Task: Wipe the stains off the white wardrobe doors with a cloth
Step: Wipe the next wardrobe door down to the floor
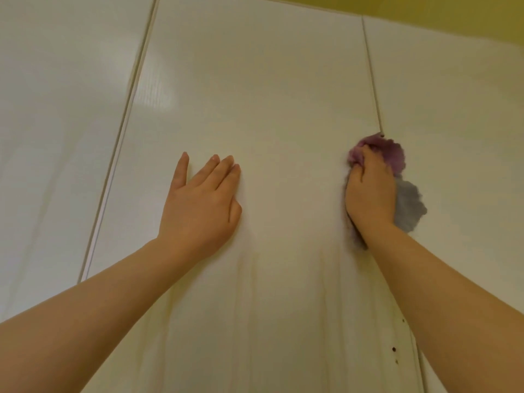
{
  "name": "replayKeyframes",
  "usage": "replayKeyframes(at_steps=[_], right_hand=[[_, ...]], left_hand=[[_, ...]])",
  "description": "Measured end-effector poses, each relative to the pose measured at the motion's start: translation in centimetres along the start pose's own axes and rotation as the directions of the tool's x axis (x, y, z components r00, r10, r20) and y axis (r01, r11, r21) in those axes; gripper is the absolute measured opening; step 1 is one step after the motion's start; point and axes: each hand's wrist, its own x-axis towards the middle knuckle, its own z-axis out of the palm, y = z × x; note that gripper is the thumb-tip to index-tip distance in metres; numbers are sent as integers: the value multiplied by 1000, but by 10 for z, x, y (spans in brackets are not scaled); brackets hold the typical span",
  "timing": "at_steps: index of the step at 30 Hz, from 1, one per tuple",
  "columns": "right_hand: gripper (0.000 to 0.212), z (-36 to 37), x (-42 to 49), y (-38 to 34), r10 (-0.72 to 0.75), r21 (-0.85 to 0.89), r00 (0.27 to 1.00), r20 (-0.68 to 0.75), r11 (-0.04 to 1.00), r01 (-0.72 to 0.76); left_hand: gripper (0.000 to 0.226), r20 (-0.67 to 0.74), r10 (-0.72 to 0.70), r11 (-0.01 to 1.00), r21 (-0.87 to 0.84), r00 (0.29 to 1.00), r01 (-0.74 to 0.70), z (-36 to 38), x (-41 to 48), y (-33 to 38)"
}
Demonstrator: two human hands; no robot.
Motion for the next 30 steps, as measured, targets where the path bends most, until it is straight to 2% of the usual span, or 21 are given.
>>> replayKeyframes(at_steps=[2, 4, 6, 8, 10, 12, 13, 18, 22, 23, 26, 27, 30], right_hand=[[29, 2, -1, -6, -94, -12, 994, 58, 995, 95], [32, -7, 4, 1, -223, 61, 960, 171, 975, 215], [32, -24, 9, 14, -142, 100, 967, 211, 987, 123], [33, -26, 6, 25, -51, 60, 987, 151, 997, 42], [38, -26, -6, 22, -125, -8, 978, 165, 992, 129], [36, -28, -15, 23, -256, 28, 922, 291, 965, 260], [34, -32, -16, 25, -278, 57, 901, 333, 960, 275], [34, -43, -19, 27, -74, 179, 966, 249, 983, 29], [35, -53, -47, 26, -226, 117, 914, 338, 973, 198], [33, -57, -42, 23, -208, 107, 912, 353, 978, 182], [33, -55, -13, 12, -46, 113, 937, 347, 994, 8], [33, -51, -13, 10, -45, 119, 942, 331, 993, 6], [35, -49, -56, 21, -155, 130, 938, 310, 984, 120]], left_hand=[[55, -6, -13, 1000, -9, 1000, 13, 2, 0, 1], [55, -15, -12, 1000, -1, 1000, 12, 3, 1, 1], [54, -27, -1, 1000, 12, 1000, 2, 3, 2, 1], [56, -23, -13, 1000, -3, 1000, 12, 2, 3, 1], [62, 5, -33, 999, -8, 999, 33, 2, 2, 3], [64, -1, -33, 999, 1, 999, 33, 2, 2, 3], [64, -4, -35, 999, 1, 999, 35, 2, 1, 3], [73, 29, -39, 999, 39, 999, 38, -3, 0, 3], [55, 83, -44, 998, 43, 996, 41, -4, -1, 4], [56, 81, -38, 999, 42, 996, 35, -6, 0, 5], [52, 111, -7, 998, 63, 994, 0, -14, 4, 4], [51, 138, -14, 998, 66, 990, 5, -15, 4, 2], [53, 201, -41, 998, 63, 979, 29, -15, 0, 3]])
